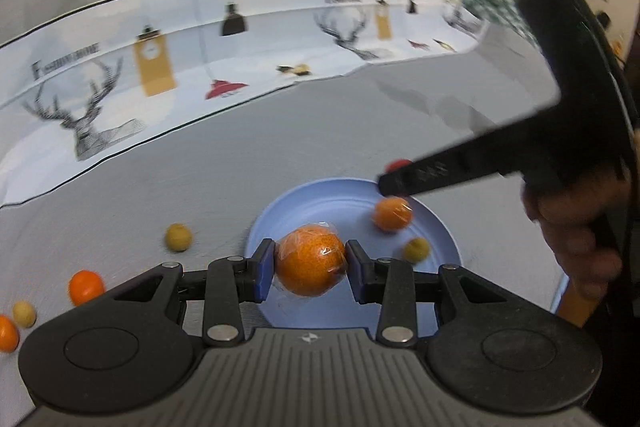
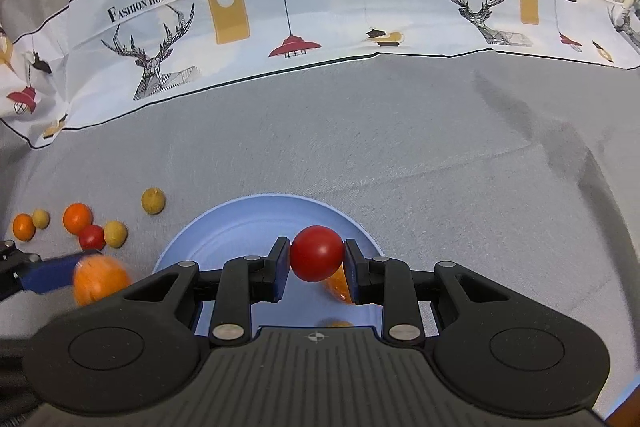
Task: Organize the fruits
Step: 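Carry both fruits onto the plate and open the left and right tools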
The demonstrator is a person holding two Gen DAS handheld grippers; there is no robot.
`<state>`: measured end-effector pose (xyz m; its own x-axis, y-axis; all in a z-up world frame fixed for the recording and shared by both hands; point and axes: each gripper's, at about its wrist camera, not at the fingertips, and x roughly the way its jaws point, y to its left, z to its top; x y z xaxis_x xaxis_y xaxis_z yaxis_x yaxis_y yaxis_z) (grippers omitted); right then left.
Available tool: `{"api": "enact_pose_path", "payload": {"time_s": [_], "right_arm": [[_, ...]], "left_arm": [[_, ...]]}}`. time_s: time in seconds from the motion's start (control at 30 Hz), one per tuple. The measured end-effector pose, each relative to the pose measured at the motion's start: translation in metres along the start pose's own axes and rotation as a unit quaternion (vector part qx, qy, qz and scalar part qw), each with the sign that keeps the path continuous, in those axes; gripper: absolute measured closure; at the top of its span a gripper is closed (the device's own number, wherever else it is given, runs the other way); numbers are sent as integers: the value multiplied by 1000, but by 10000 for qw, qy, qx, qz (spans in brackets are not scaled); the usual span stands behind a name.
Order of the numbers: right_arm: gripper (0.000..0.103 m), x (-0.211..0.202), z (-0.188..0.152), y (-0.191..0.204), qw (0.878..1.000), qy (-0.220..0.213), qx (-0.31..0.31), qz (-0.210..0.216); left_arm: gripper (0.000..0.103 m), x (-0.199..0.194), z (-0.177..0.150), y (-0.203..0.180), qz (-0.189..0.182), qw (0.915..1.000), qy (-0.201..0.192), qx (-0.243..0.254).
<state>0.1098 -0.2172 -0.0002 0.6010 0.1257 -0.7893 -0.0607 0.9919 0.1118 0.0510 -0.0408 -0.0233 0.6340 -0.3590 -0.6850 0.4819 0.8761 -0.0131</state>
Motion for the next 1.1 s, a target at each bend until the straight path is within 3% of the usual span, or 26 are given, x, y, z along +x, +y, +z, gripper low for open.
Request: {"api": "enact_pose_path", "payload": {"time_s": [0.37, 0.97, 1.1], "right_arm": [[73, 6, -4, 7, 9996, 190, -218, 19], [73, 8, -6, 12, 9989, 295, -356, 94], [71, 9, -7, 13, 9987, 321, -400, 57]], "left_arm": [[61, 14, -9, -19, -45, 9985, 135, 525], [61, 10, -7, -20, -75, 9990, 58, 438], [57, 10, -7, -19, -76, 9992, 57, 400]]}}
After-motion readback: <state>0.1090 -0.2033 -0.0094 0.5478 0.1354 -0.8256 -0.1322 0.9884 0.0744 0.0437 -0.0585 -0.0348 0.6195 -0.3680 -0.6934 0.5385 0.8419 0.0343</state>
